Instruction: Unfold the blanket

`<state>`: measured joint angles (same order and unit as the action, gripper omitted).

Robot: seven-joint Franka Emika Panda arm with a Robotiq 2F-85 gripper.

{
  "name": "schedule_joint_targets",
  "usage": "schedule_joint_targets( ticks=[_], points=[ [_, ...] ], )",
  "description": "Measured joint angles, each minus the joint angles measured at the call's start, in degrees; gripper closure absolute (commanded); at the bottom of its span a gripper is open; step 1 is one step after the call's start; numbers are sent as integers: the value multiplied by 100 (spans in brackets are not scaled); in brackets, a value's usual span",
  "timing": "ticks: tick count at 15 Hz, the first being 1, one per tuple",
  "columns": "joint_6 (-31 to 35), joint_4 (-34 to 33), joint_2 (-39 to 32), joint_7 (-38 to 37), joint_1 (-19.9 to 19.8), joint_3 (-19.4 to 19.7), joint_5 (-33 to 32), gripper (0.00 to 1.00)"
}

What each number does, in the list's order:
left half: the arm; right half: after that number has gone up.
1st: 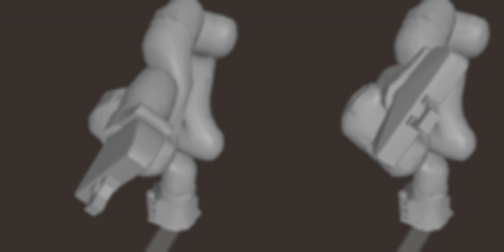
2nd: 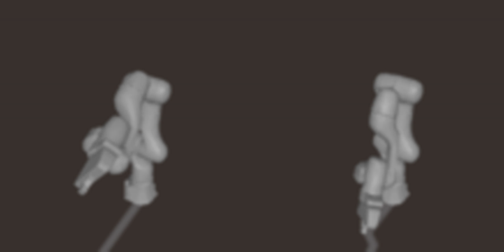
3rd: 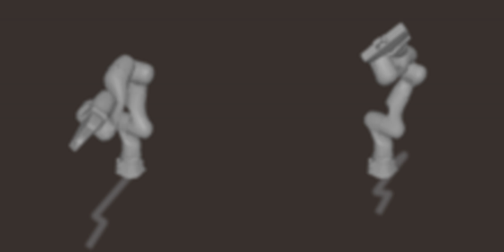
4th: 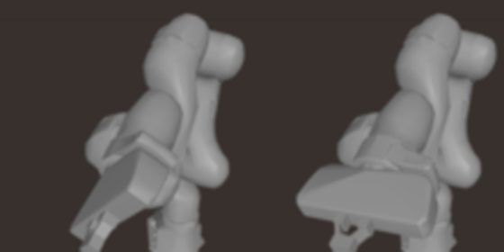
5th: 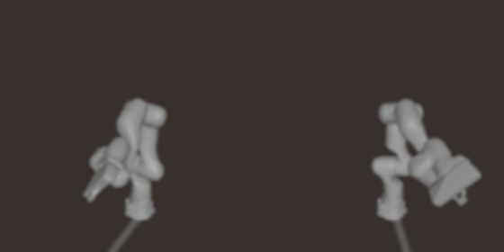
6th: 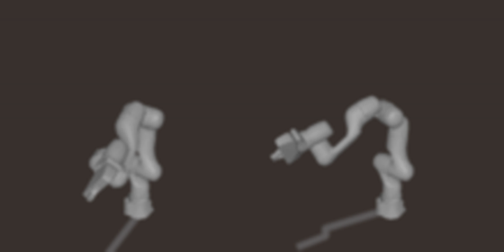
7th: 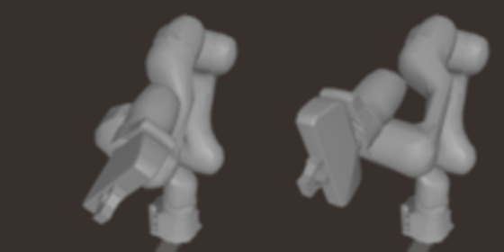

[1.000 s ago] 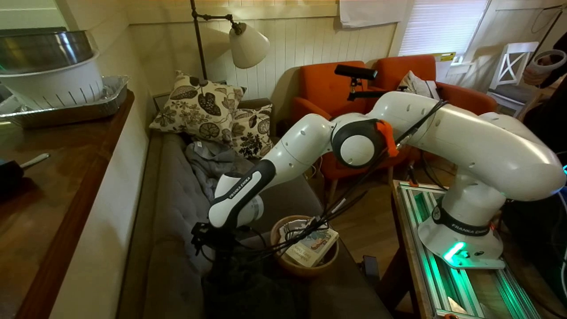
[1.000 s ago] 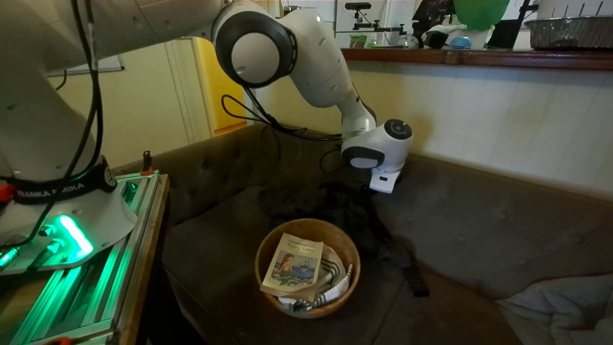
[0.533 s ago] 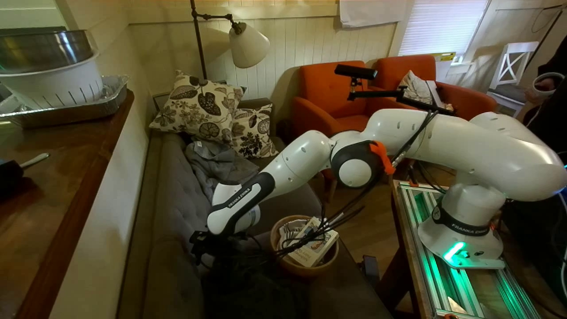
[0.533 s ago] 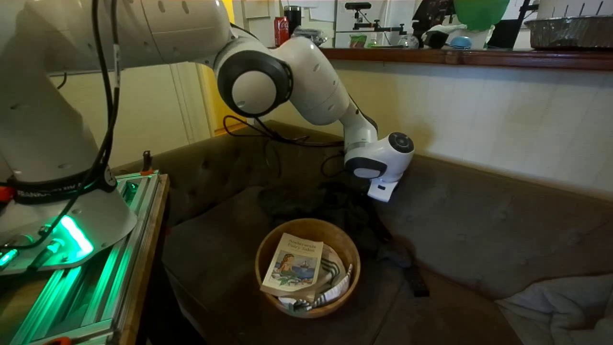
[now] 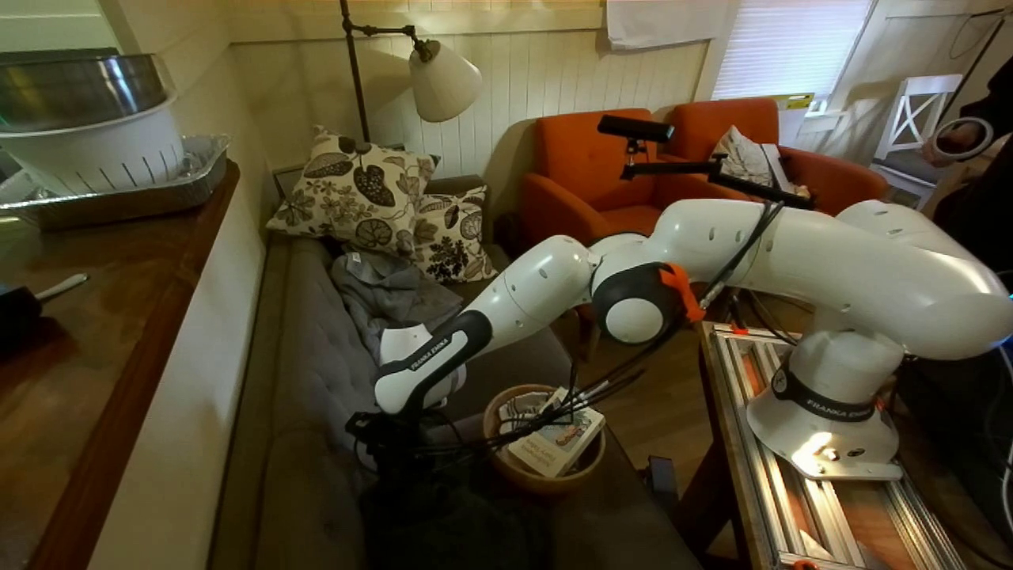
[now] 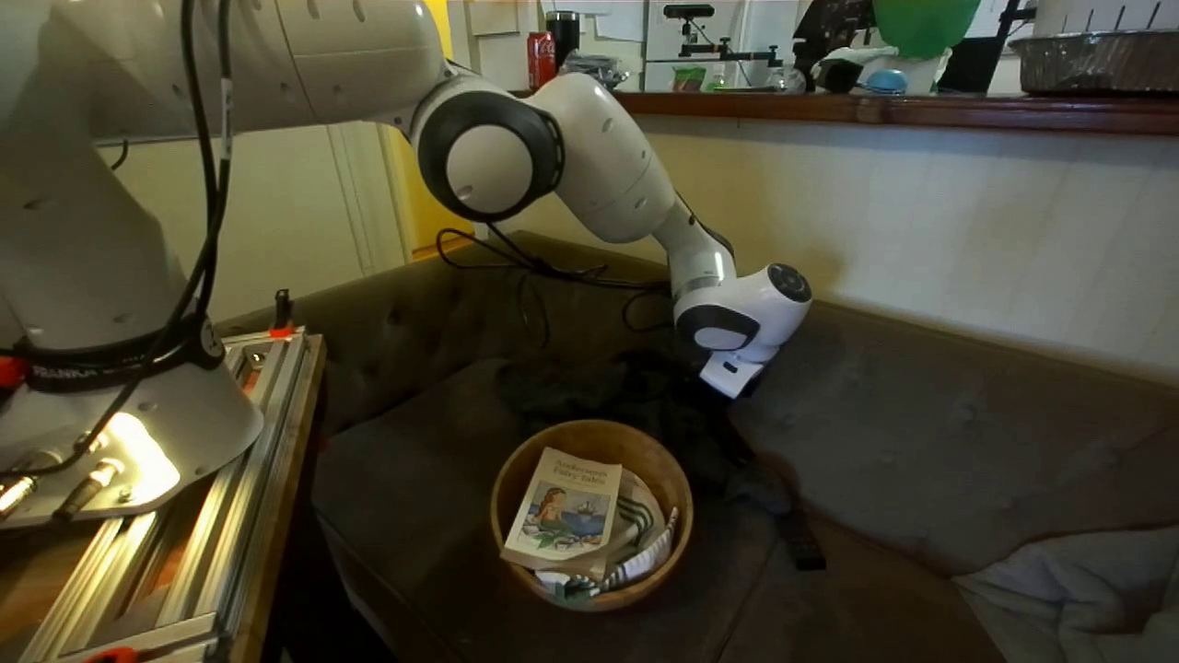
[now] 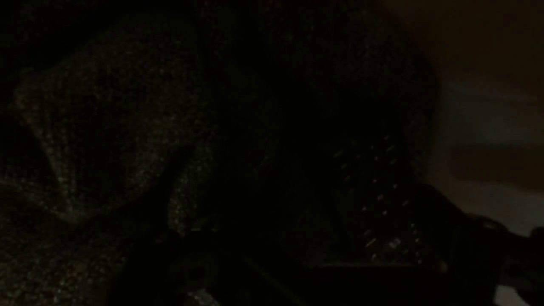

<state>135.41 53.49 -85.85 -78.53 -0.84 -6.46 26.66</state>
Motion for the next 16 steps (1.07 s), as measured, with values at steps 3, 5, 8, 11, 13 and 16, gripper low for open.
schedule_joint_targets(
  ticks=[3, 5, 8, 11, 13, 16],
  points=[
    [-49, -1, 3, -339, -19, 79, 0, 0],
    [152, 0, 3, -440, 11, 78, 0, 0],
    [406, 0, 3, -579, 111, 87, 0, 0],
    [427, 4, 2, -764, 227, 184, -50, 0],
    [385, 21, 2, -829, 292, 266, -131, 0],
    [386, 37, 2, -885, 376, 392, -300, 0]
  ],
)
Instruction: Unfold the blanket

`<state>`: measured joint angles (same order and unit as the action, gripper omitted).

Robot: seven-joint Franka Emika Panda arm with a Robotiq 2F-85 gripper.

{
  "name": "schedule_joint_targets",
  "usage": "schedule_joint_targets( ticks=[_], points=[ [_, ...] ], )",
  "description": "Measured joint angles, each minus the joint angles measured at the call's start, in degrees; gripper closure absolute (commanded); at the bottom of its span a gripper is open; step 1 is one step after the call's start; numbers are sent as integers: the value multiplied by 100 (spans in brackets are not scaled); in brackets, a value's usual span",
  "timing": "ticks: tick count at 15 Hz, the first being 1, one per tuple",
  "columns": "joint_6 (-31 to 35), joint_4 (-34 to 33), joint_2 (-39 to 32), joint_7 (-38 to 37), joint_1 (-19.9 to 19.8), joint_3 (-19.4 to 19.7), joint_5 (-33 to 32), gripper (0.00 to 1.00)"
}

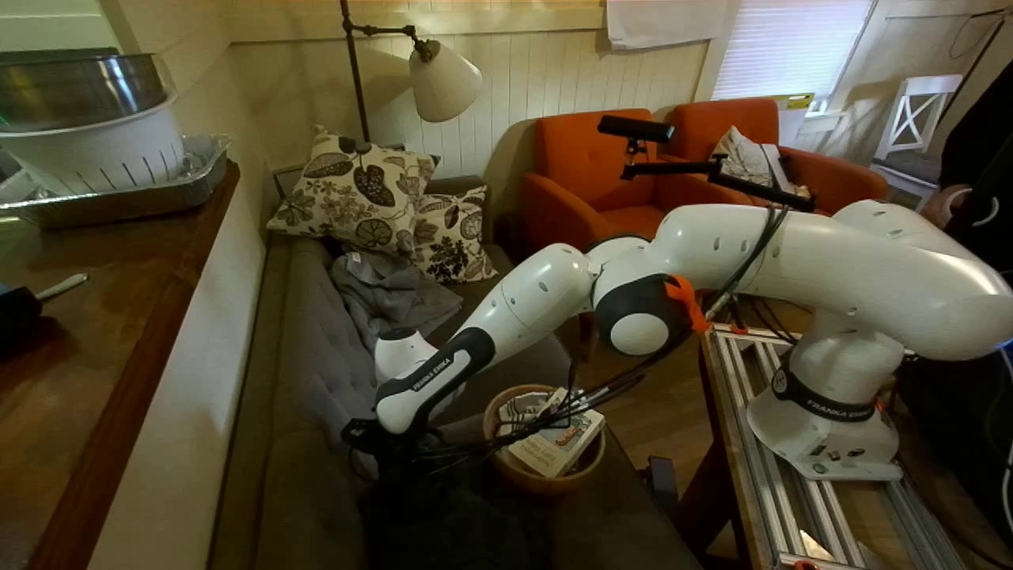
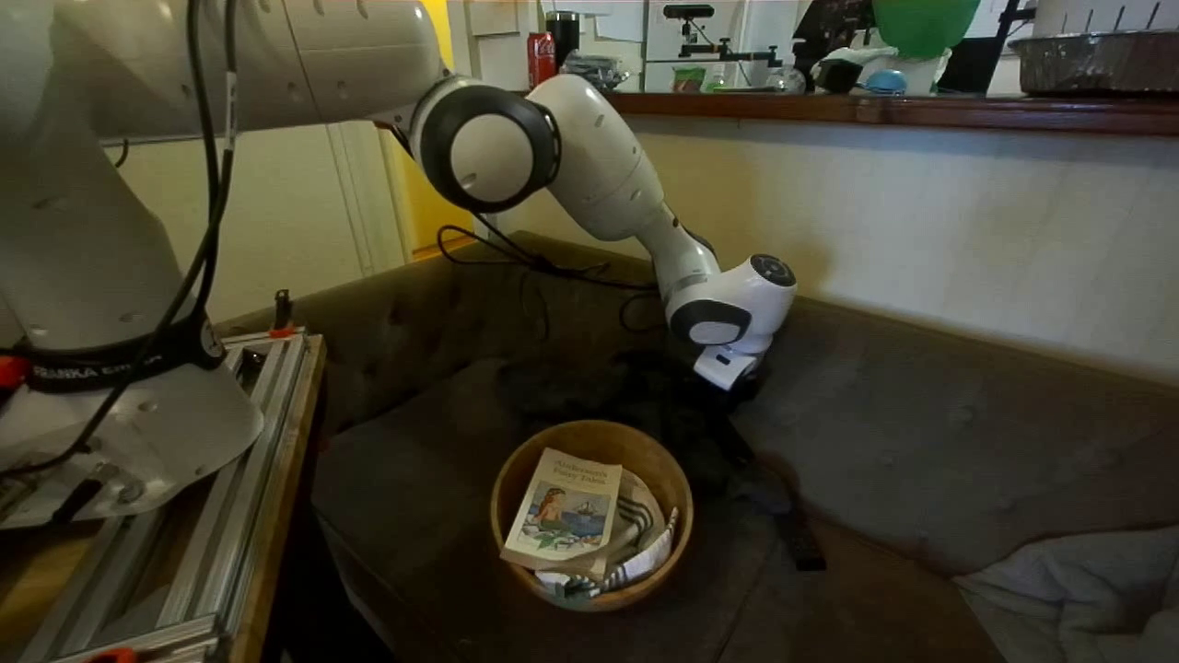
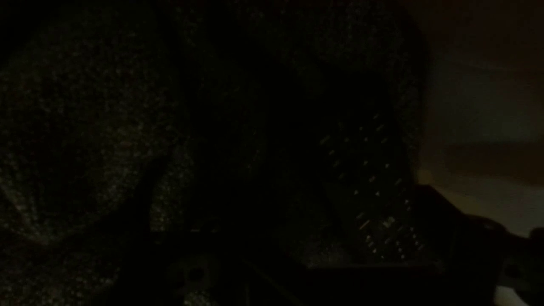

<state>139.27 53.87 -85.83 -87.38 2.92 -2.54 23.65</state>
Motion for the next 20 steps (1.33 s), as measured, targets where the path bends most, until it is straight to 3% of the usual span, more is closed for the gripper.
schedule_joint_targets(
  ticks=[8, 11, 14, 20],
  points=[
    [-124, -9, 0, -15, 63, 79, -213, 0],
    [128, -4, 0, 5, 102, 73, -218, 0],
    [422, -3, 1, 47, 265, 74, -292, 0],
    [239, -16, 1, 47, 556, 68, -433, 0]
  ],
)
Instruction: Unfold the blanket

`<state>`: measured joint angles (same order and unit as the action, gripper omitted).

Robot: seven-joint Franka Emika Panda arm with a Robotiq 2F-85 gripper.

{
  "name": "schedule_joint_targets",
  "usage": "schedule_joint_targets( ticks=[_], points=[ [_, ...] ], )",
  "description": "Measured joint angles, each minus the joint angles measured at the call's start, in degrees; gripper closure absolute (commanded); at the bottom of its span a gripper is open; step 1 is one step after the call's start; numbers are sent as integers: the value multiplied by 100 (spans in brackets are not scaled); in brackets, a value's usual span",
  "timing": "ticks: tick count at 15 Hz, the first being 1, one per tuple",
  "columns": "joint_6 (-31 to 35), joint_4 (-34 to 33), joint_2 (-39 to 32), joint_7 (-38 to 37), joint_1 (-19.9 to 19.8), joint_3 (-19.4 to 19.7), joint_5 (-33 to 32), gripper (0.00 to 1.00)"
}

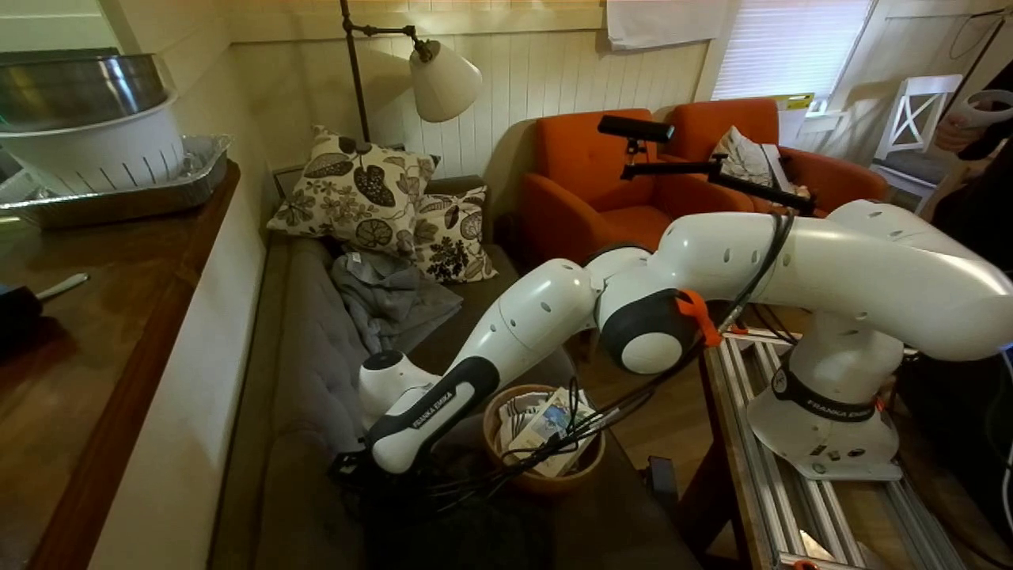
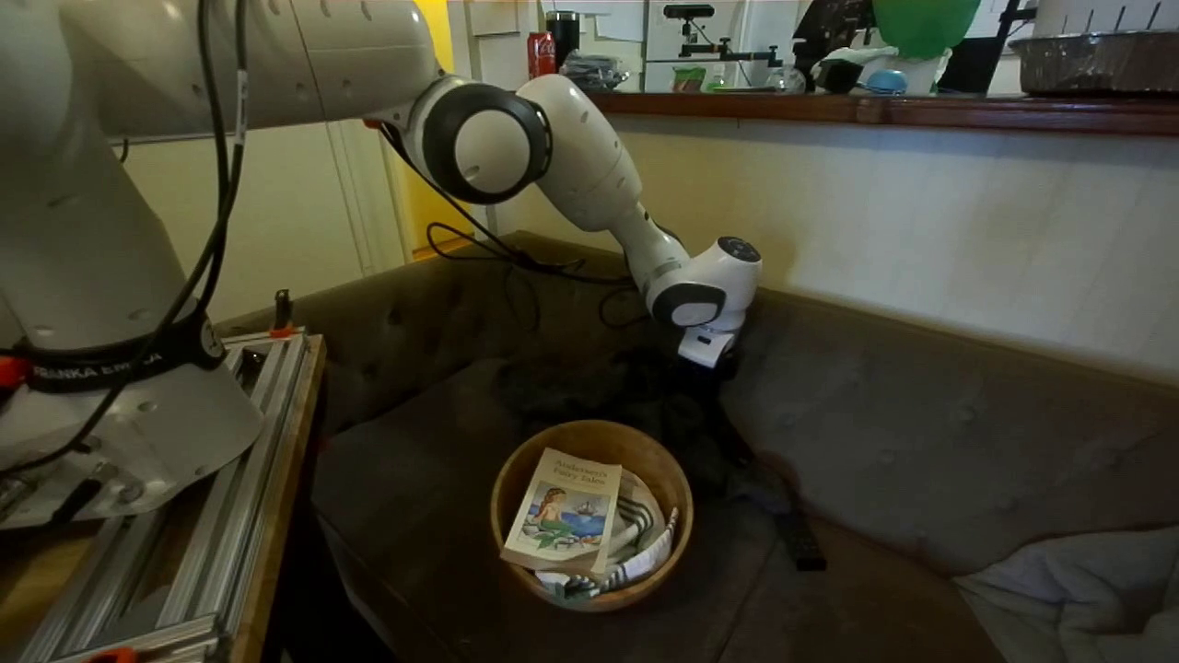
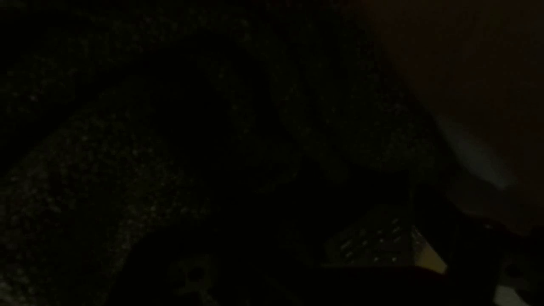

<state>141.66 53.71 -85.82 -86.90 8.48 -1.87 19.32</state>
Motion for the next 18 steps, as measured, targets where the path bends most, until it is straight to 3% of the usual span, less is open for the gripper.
schedule_joint_targets(
  ticks=[8, 9, 10, 18],
  points=[
    [44, -5, 1, -527, -112, 13, 12, 0],
    [53, -7, 1, -573, -146, 16, 12, 8],
    [10, -12, 2, -582, -180, 17, 12, 26],
    [-787, -167, 9, -573, -255, 26, -35, 84]
  ],
)
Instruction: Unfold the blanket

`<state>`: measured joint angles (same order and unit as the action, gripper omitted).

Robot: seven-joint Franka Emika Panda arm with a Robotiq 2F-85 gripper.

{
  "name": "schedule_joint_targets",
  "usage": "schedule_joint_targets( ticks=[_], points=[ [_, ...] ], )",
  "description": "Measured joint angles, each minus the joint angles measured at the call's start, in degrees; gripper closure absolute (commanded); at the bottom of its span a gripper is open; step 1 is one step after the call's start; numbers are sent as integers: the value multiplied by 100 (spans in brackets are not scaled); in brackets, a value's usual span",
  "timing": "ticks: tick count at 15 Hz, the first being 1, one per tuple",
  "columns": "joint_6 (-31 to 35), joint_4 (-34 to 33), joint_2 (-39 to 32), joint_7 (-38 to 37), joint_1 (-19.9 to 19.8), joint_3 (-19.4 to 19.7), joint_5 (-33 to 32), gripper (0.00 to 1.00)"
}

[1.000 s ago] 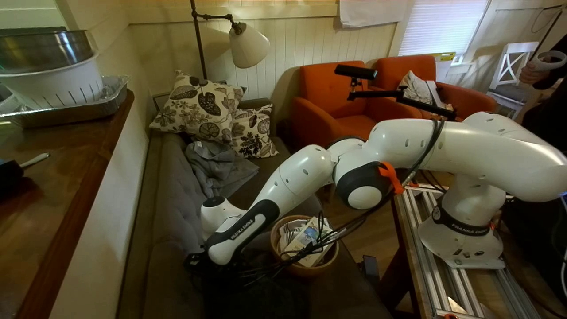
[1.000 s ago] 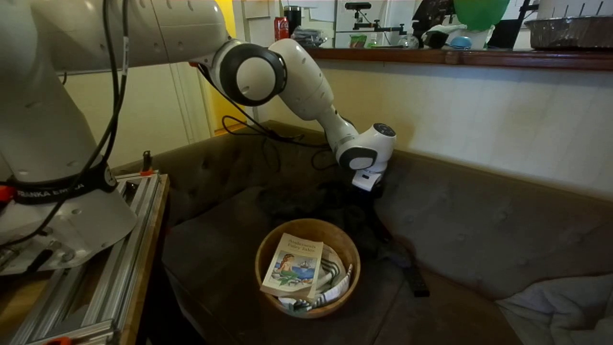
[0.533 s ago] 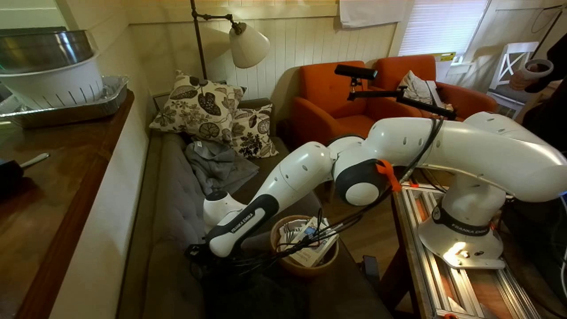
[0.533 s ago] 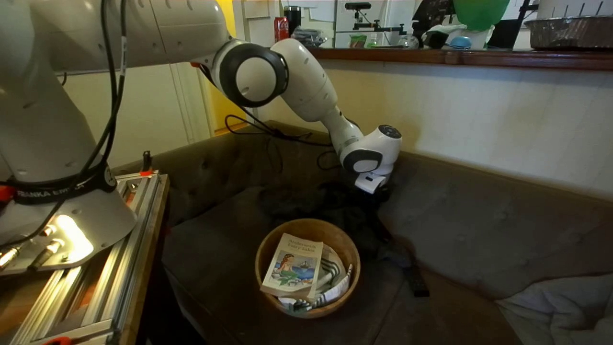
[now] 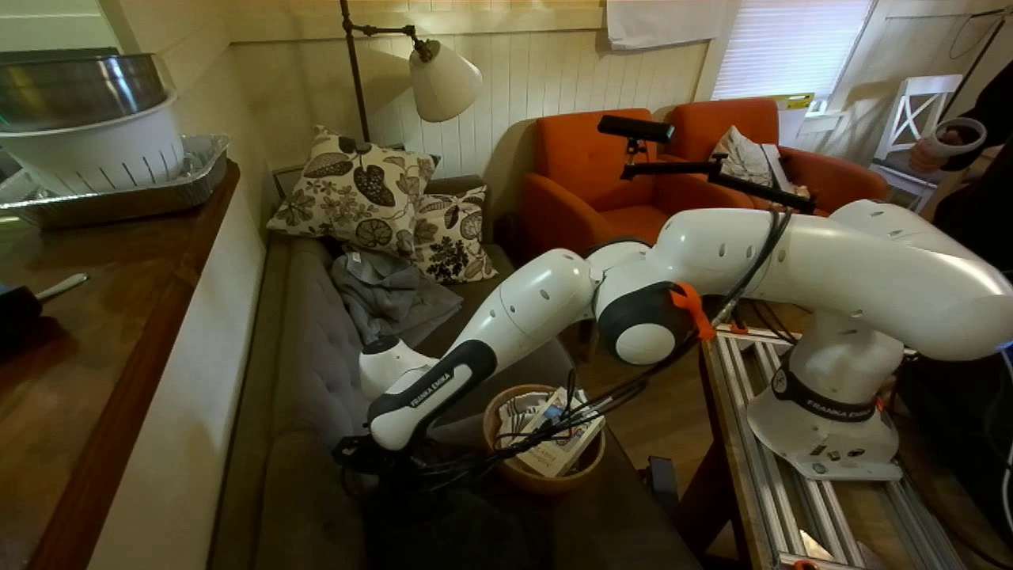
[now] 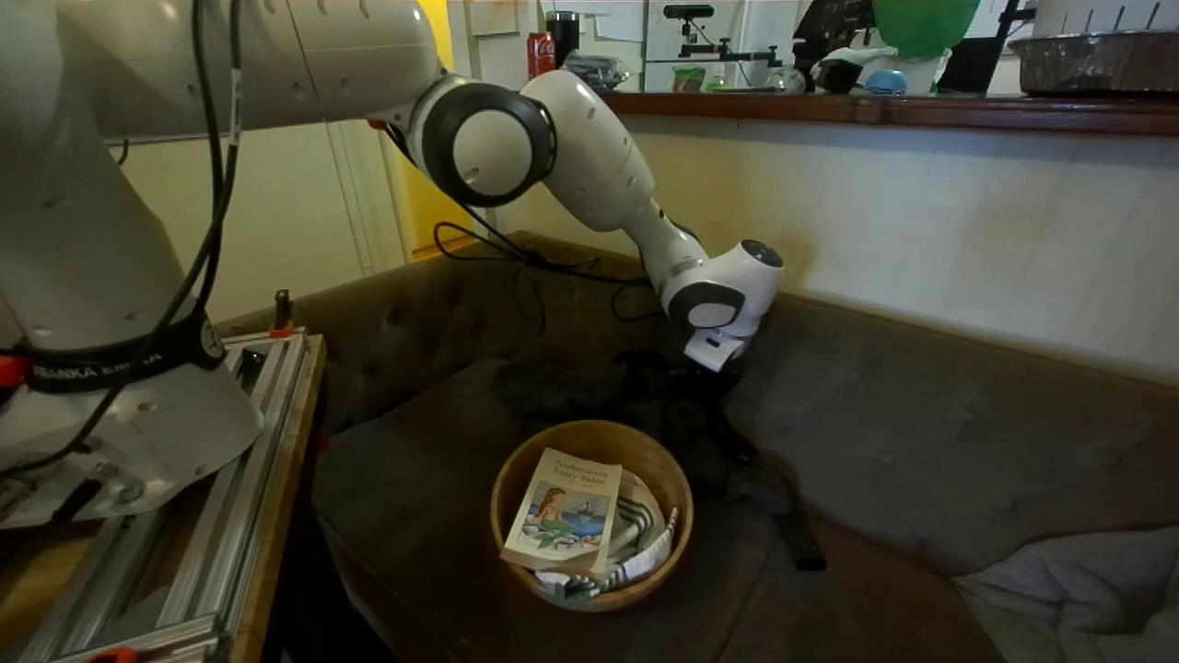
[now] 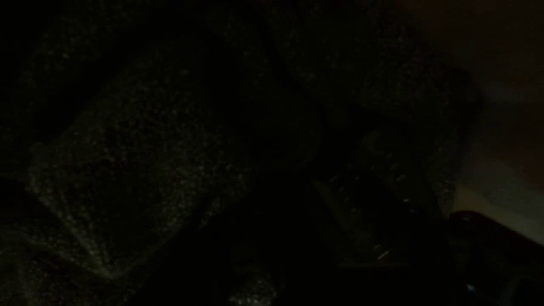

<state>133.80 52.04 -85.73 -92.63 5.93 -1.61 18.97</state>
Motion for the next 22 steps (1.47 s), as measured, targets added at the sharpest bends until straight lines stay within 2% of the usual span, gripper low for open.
schedule_joint_targets(
  ticks=[2, 4, 5, 7, 8, 13, 17, 18, 22],
  points=[
    [-238, -44, 3, -19, 0, 27, -1, 98],
    [-410, -63, 12, -58, 2, 53, -1, 100],
    [-416, -63, 15, -64, 6, 58, -1, 74],
    [-373, -64, 23, -65, 23, 61, -1, 72],
    [-334, -64, 27, -65, 38, 62, -1, 67],
    [-5, -55, 29, -121, 145, 78, -7, 31],
    [599, 13, 26, -263, 171, 83, -6, 5],
    [649, 16, 26, -293, 171, 105, -6, 1],
    [496, 6, 28, -294, 169, 219, -137, 0]
  ],
)
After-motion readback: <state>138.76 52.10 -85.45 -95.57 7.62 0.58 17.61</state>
